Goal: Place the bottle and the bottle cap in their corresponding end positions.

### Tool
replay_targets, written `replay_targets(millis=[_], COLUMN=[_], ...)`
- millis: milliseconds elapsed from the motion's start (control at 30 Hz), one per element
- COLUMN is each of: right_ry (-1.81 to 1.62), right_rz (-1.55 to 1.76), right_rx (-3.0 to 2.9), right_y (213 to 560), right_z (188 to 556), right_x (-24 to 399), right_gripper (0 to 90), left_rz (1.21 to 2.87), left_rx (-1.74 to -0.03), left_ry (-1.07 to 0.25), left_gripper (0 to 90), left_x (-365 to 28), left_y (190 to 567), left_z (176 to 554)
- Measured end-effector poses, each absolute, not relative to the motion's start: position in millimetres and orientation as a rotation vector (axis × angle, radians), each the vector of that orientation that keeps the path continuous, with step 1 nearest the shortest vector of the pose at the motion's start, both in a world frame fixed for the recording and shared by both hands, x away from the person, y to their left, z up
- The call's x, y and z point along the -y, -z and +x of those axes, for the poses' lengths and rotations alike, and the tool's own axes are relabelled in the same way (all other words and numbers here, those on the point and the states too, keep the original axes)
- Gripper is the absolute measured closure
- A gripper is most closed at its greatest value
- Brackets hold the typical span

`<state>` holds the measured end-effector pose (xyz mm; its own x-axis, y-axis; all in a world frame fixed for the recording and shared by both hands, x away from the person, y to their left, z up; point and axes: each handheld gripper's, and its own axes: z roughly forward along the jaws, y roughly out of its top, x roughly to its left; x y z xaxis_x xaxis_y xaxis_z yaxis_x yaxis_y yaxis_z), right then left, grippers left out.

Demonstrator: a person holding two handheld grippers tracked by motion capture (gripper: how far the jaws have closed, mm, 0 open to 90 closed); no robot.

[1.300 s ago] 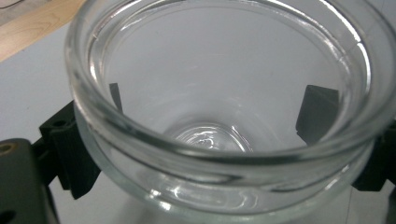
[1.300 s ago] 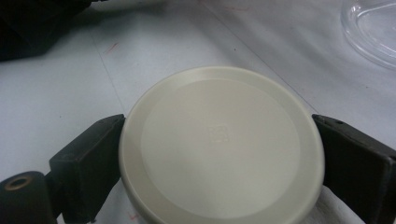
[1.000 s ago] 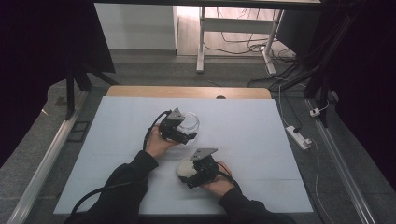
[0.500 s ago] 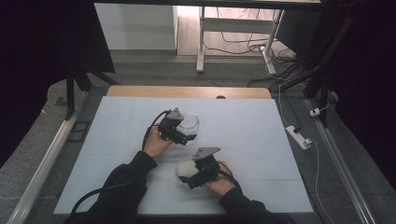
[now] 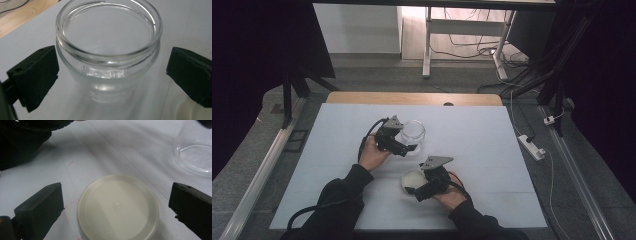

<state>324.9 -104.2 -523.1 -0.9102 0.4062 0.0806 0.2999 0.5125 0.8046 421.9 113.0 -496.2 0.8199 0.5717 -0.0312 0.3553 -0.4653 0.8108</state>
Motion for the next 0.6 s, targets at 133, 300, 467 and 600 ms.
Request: replay_targets(millis=[133, 300, 467, 600], right_ry=[-1.378, -1.389, -1.374, -1.382], right_rz=[0.606, 0.599, 0.573, 0.569], right_rx=[-2.621, -2.611, -2.600, -2.578], right_y=[518, 512, 508, 503], right_z=[323, 320, 317, 315], right_x=[107, 112, 117, 122], right_gripper=[0.0, 0.0, 0.0, 0.0], left_rz=[2.091, 2.058, 2.049, 2.047], left_rx=[-0.698, -0.718, -0.721, -0.705], left_ry=[-0.312, -0.265, -0.247, -0.237], left_gripper=[0.0, 0.0, 0.0, 0.0], left_x=[-119, -131, -138, -142], left_y=[493, 492, 489, 484], left_z=[414, 404, 391, 378])
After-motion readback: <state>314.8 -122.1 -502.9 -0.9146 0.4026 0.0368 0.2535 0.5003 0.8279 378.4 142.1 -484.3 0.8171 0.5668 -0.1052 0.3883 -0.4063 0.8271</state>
